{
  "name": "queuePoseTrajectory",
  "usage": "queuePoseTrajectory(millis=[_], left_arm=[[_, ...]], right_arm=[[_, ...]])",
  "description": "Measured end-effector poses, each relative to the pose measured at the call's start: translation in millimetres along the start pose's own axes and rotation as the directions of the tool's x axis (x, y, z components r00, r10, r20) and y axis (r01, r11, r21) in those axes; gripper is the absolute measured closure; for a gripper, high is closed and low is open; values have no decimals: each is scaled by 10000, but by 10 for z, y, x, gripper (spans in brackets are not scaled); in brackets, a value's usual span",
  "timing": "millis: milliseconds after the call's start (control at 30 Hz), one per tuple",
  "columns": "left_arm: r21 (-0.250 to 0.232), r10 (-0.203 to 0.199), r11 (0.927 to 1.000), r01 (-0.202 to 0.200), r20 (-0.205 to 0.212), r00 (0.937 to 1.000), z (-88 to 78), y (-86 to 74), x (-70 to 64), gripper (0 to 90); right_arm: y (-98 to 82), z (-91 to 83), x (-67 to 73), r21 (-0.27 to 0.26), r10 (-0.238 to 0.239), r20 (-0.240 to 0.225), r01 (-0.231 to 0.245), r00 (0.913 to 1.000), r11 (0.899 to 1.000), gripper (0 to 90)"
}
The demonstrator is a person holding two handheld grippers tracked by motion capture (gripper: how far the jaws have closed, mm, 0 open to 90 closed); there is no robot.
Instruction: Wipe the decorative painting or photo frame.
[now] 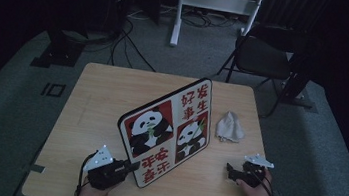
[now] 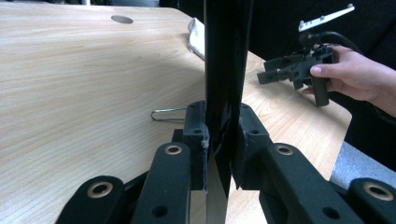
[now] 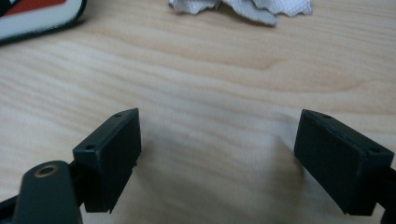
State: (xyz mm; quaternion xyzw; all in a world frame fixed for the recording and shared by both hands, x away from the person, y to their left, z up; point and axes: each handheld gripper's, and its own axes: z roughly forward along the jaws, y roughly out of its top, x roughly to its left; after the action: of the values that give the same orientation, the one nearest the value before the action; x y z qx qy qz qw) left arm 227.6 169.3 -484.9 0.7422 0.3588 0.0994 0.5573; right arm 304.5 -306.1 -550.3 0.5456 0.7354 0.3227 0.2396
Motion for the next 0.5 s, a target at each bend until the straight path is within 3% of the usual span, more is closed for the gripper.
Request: queuePoseTrajectory(millis=[33, 200, 267, 433, 500], left_arm=[[10, -27, 10000, 27, 83, 10000, -4, -1, 14, 790], [44, 18, 10000, -18, 81, 10000, -7, -2, 5, 790], [53, 34, 10000, -35, 79, 10000, -7, -1, 3, 790], [61, 81, 9999, -82, 82, 9999, -7, -1, 4, 790], [60, 95, 9999, -96, 67, 9999, -7, -1, 1, 790]], right_arm=[[95, 10, -21, -293, 280, -39, -282, 9996, 9992, 146], [266, 50, -54, -604, 543, -57, -545, 9985, 9967, 146], [294, 55, -56, -641, 545, -60, -547, 9985, 9964, 146], [581, 125, -79, -1182, 471, 5, -467, 9989, 9919, 146], [673, 173, -100, -1291, 678, -48, -679, 9977, 9893, 146]])
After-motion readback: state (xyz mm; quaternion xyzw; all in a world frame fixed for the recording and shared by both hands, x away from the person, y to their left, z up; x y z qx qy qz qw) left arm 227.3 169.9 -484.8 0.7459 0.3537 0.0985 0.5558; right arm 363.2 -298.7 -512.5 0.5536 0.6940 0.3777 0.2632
